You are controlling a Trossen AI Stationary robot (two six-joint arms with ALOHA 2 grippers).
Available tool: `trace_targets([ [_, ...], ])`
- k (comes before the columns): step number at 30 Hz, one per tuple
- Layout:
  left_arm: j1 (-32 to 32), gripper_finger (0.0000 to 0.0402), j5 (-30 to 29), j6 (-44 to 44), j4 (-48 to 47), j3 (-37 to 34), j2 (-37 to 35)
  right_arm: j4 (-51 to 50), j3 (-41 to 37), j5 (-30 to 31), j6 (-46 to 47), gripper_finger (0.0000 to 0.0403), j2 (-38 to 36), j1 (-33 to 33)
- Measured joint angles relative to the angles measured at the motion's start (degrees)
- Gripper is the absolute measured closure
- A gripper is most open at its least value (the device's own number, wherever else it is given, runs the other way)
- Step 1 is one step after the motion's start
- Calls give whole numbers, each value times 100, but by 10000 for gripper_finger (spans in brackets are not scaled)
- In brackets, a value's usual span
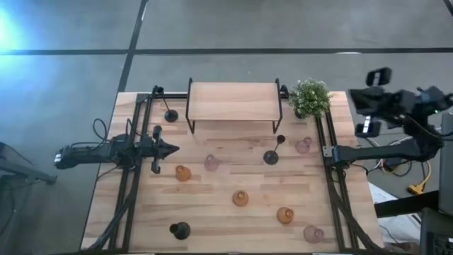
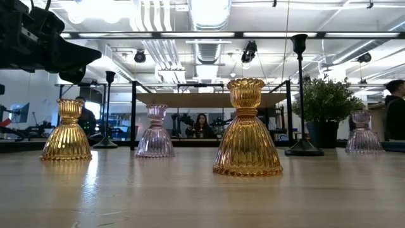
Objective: Pick & Place candle stick holders
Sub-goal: Put the top right black candle holder on the shelf
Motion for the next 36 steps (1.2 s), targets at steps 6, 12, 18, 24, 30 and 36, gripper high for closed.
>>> trace_targets([
  [6, -1, 388, 0, 0, -2, 2, 1, -3860, 1273, 239, 2007, 394, 1055, 0],
  [12, 1, 388, 0, 2, -2, 2, 1, -5889, 841, 59, 3575, 394, 1256, 6],
  [18, 0, 388, 0, 2, -2, 0, 1, -4985, -741, 122, 4233, 394, 583, 250],
  [24, 1, 388, 0, 0, -4, 2, 1, -3159, -2336, 725, 4652, 394, 99, 947],
  [30, -1, 388, 0, 1, -4, 0, 1, -2527, -3278, 1802, 5188, 394, 315, 1760],
  [36, 1, 388, 0, 1, -4, 1, -1, -2327, -3888, 2884, 5824, 394, 737, 2222],
])
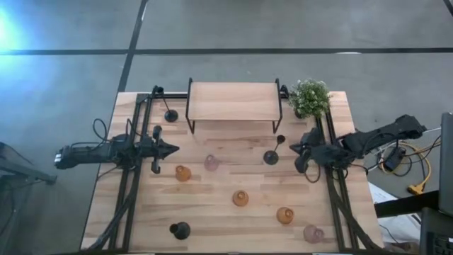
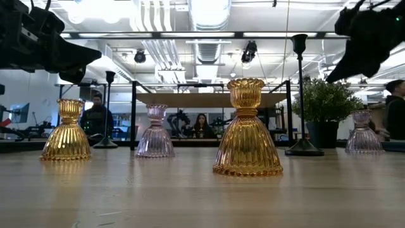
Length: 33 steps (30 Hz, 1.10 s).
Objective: Pick & Place candle stick holders
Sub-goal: Put the top right black candle holder on the shelf
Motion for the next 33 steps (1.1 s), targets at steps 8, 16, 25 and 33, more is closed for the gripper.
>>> trace_targets([
  [8, 0, 388, 0, -1, 0, -1, 1, 985, -312, -549, 43, 375, 252, -8],
  [16, 0, 387, 0, 1, 0, 1, 1, 1527, -370, -164, -391, 283, 587, -9],
  [25, 0, 388, 0, 0, 0, -1, 0, 2262, -350, 180, -496, 243, 934, -81],
  [33, -1, 388, 0, -1, 0, -1, 1, 2997, -345, 181, -948, 273, 1219, -330],
])
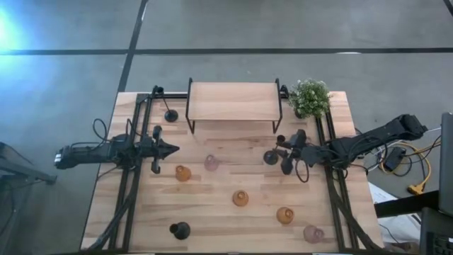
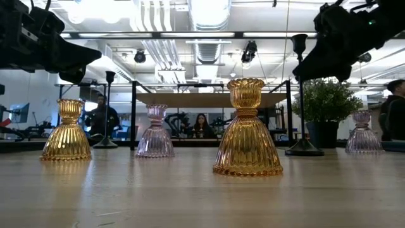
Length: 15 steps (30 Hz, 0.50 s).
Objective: Pick & Place candle stick holders
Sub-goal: Put the top right black candle holder on the shelf
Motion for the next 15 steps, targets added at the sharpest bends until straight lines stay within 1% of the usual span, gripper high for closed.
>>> trace_targets([
  [3, -2, 387, 0, 1, 0, 2, 0, -17, 62, 1, -2, 305, 109, -128],
  [6, 0, 388, 0, 2, 0, 2, 0, -22, 202, -5, -8, 365, 170, -171],
  [7, -1, 388, 0, 0, 0, 0, 0, -22, 270, 2, -72, 379, 181, -171],
  [11, 0, 388, -1, 0, 0, -1, 0, -88, 753, -56, -119, 390, 176, -174],
  [15, 1, 388, -2, 2, 0, 0, 0, -255, 1668, -299, -473, 391, 193, -295],
])
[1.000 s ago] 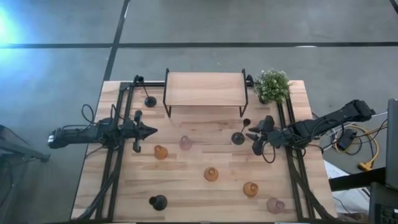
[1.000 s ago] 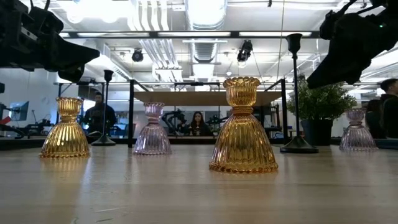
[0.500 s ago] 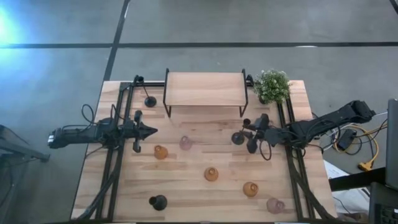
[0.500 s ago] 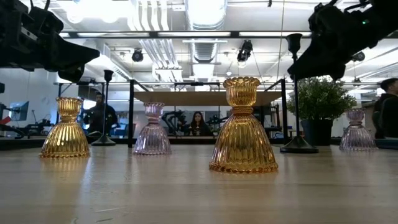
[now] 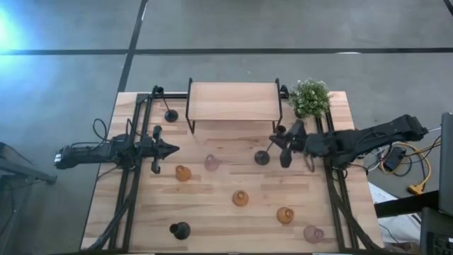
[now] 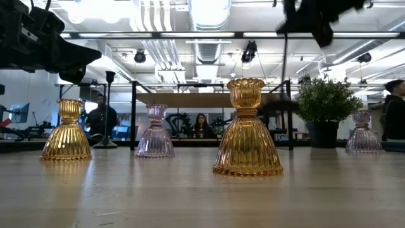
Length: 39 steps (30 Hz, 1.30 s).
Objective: Pick & Place candle stick holders
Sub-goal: Put the top right black candle holder on the shelf
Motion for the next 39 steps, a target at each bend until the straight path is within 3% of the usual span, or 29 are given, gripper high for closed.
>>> trace_targets([
  [7, -2, 388, 2, 0, -2, 2, 0, -1226, 2008, -697, -942, 392, 490, -813],
  [17, -2, 387, 2, 0, -2, 2, 0, -2709, 4300, -2786, -2240, 392, 1782, -3247],
  [29, -2, 388, 1, -2, 0, 2, -2, -2101, 4703, -4533, -3149, 392, 2650, -5373],
  [39, -1, 387, 2, -1, -2, 0, -1, -1541, 4690, -5050, -3453, 392, 3311, -5909],
])
